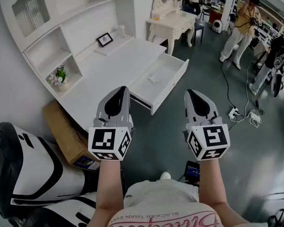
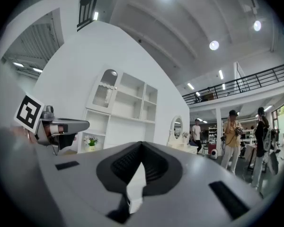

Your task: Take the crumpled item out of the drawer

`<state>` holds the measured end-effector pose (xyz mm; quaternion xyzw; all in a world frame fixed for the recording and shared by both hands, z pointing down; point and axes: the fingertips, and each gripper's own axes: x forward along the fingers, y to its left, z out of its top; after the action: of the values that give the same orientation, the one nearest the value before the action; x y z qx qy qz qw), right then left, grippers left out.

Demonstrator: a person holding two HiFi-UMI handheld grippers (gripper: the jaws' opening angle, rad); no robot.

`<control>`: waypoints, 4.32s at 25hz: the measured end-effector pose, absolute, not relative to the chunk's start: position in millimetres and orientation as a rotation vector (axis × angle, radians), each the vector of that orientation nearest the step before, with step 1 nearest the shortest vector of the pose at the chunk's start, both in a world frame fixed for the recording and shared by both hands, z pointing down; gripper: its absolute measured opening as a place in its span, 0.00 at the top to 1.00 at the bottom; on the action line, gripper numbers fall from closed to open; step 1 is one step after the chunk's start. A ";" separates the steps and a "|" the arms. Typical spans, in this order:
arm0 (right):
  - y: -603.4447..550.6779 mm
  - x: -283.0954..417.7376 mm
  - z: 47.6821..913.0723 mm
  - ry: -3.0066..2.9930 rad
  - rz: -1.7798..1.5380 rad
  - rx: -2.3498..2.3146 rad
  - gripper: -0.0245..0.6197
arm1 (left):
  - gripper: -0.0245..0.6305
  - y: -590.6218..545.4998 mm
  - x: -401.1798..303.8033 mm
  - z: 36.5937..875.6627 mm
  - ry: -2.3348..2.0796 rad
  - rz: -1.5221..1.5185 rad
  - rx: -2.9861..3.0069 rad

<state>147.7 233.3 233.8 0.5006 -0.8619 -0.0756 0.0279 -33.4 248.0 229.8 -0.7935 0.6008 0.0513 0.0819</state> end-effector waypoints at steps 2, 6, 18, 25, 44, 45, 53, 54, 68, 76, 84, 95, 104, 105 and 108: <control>225.5 153.6 235.5 -2.661 -0.233 1.542 0.95 | 0.95 238.7 -28.0 231.9 1.797 0.149 -2.372; 207.2 167.1 237.4 -2.662 -0.232 1.538 0.95 | 0.95 218.5 -16.7 234.8 1.806 0.140 -2.370; 149.0 203.8 257.2 -2.714 -0.164 1.482 0.95 | 0.95 163.7 21.1 254.9 1.857 0.097 -2.356; 119.6 192.3 268.0 -2.716 -0.119 1.446 0.95 | 0.95 138.8 10.6 260.8 1.887 0.061 -2.354; 11.2 94.1 278.2 -2.549 -0.131 1.598 0.95 | 0.95 -5.6 -82.0 265.8 1.689 0.099 -2.516; 4.9 88.3 278.2 -2.536 -0.130 1.614 0.95 | 0.95 -13.6 -87.4 266.0 1.673 0.102 -2.526; -33.0 51.8 280.4 -2.447 -0.127 1.721 0.95 | 0.95 -66.6 -124.1 269.1 1.577 0.107 -2.602; -35.6 49.5 281.9 -2.436 -0.123 1.730 0.95 | 0.95 -71.5 -126.8 270.4 1.571 0.109 -2.609; -76.0 63.8 297.3 -2.353 -0.106 1.783 0.95 | 0.95 -119.4 -116.8 289.6 1.540 0.113 -2.676; -137.9 66.6 309.8 -2.420 -0.032 1.716 0.89 | 0.95 -168.4 -113.3 297.9 1.599 0.093 -2.656; -198.9 75.9 335.9 -2.450 0.066 1.620 0.62 | 0.95 -219.1 -104.2 313.6 1.661 0.053 -2.647; -262.7 69.8 436.3 -2.345 0.222 1.365 0.62 | 0.95 -268.0 -100.9 364.0 1.765 -0.068 -2.678; -284.0 59.3 539.3 -2.252 0.450 1.158 0.63 | 0.95 -285.5 -94.2 409.3 1.811 -0.177 -2.735; -285.9 56.9 550.1 -2.240 0.469 1.128 0.63 | 0.95 -287.0 -93.7 413.3 1.814 -0.186 -2.740; -289.1 48.1 583.0 -2.195 0.514 1.027 0.63 | 0.95 -291.6 -93.9 422.6 1.829 -0.208 -2.750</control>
<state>48.1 -289.1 583.0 0.3921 -0.8376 0.1961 0.3260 -93.9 -291.6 422.6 -0.8282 0.5506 -0.0626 -0.0838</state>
